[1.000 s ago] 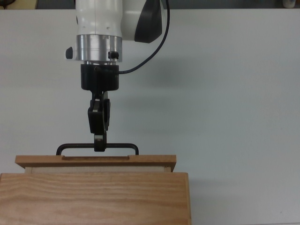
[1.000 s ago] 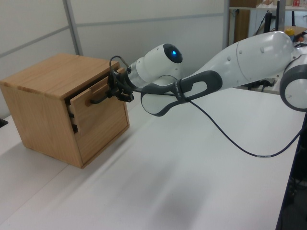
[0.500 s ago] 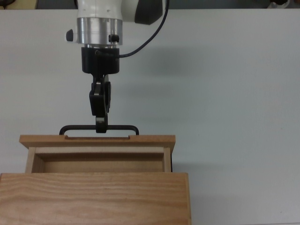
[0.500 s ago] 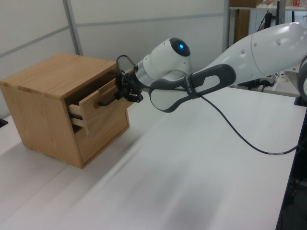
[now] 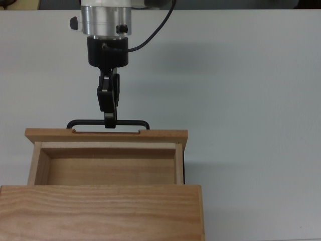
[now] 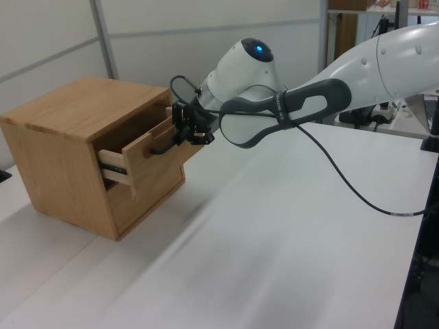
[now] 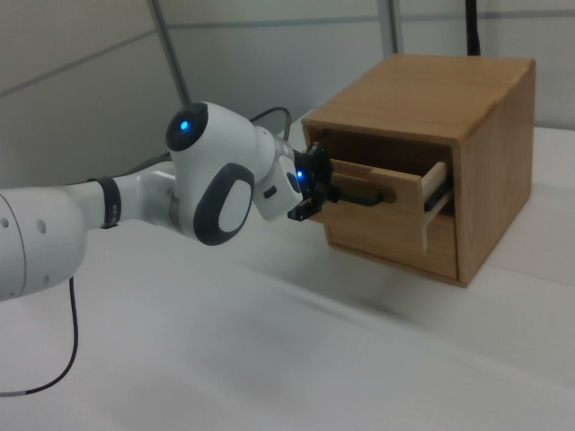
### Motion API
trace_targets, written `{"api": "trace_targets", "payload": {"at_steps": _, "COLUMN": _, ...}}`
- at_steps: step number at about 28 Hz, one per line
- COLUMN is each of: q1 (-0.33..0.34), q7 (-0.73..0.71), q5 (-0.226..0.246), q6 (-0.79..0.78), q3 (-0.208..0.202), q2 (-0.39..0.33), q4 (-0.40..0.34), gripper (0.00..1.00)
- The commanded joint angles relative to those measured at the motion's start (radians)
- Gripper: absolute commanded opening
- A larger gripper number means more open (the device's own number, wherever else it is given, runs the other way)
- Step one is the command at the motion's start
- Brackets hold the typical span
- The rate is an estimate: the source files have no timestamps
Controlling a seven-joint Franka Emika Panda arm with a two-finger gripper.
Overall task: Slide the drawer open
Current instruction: 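Pull the handle straight out, sliding the upper drawer out of the cabinet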
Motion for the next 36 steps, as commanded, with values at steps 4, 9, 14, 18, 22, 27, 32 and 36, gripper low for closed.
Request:
{"api": "trace_targets", "payload": {"at_steps": 4, "q1": 0.020, "q7": 0.015, "q5": 0.018, "q6": -0.121, "q3": -0.010, "q2": -0.096, "q4": -0.034, "gripper": 0.00}}
{"api": "trace_targets", "payload": {"at_steps": 9, "q1": 0.020, "q7": 0.014, "q5": 0.018, "q6": -0.193, "q3": -0.010, "q2": -0.111, "q4": -0.028, "gripper": 0.00}}
{"api": "trace_targets", "payload": {"at_steps": 14, "q1": 0.018, "q7": 0.018, "q5": 0.018, "q6": -0.191, "q3": -0.008, "q2": -0.105, "q4": -0.016, "gripper": 0.00}}
{"api": "trace_targets", "payload": {"at_steps": 18, "q1": 0.016, "q7": 0.018, "q5": 0.018, "q6": -0.190, "q3": -0.010, "q2": -0.090, "q4": 0.012, "gripper": 0.12}}
{"api": "trace_targets", "payload": {"at_steps": 22, "q1": 0.018, "q7": 0.018, "q5": 0.016, "q6": -0.190, "q3": -0.008, "q2": -0.082, "q4": 0.012, "gripper": 0.80}}
{"api": "trace_targets", "payload": {"at_steps": 27, "q1": 0.013, "q7": 0.020, "q5": 0.013, "q6": -0.175, "q3": -0.008, "q2": -0.048, "q4": 0.015, "gripper": 0.83}}
{"api": "trace_targets", "payload": {"at_steps": 32, "q1": 0.012, "q7": 0.024, "q5": 0.013, "q6": -0.162, "q3": -0.010, "q2": -0.021, "q4": 0.056, "gripper": 0.92}}
{"api": "trace_targets", "payload": {"at_steps": 36, "q1": 0.003, "q7": 0.024, "q5": 0.011, "q6": -0.158, "q3": -0.008, "q2": 0.013, "q4": 0.076, "gripper": 0.71}}
